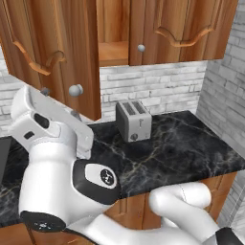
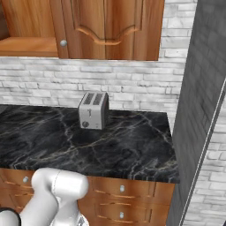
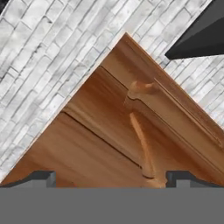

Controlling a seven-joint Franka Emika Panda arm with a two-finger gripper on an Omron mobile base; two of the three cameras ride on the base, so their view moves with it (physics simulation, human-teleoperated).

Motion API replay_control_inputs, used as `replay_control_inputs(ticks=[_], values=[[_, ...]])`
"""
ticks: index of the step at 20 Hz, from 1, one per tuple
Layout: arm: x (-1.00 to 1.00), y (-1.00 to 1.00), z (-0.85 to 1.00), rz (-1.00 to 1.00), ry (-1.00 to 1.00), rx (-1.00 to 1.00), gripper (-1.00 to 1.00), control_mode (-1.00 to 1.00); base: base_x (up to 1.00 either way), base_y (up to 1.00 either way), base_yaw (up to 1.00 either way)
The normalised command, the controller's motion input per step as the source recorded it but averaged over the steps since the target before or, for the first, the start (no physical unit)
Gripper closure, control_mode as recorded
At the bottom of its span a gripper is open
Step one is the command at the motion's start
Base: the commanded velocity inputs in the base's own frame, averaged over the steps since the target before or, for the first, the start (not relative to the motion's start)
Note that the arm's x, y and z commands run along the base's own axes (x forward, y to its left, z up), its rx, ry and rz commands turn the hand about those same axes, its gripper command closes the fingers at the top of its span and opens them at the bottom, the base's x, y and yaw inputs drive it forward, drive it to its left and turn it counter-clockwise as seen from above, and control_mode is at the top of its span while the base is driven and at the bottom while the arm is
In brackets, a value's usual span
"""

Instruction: Close all open cabinet doors.

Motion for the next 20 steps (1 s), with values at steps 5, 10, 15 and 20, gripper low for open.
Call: replay_control_inputs(ticks=[5,10,15,20], values=[[0.26,0.12,0.0,-0.19,0.02,-0.04,-1.0,-1.0,0.0,0.0,0.0],[0.32,-0.26,0.0,-0.17,0.05,-0.01,-1.0,-1.0,0.0,0.0,0.0],[0.55,-0.48,0.0,-0.13,0.09,0.0,-1.0,-1.0,0.0,0.0,0.0],[0.71,-0.51,0.0,-0.09,0.09,0.0,-1.0,-1.0,0.0,0.0,0.0]])
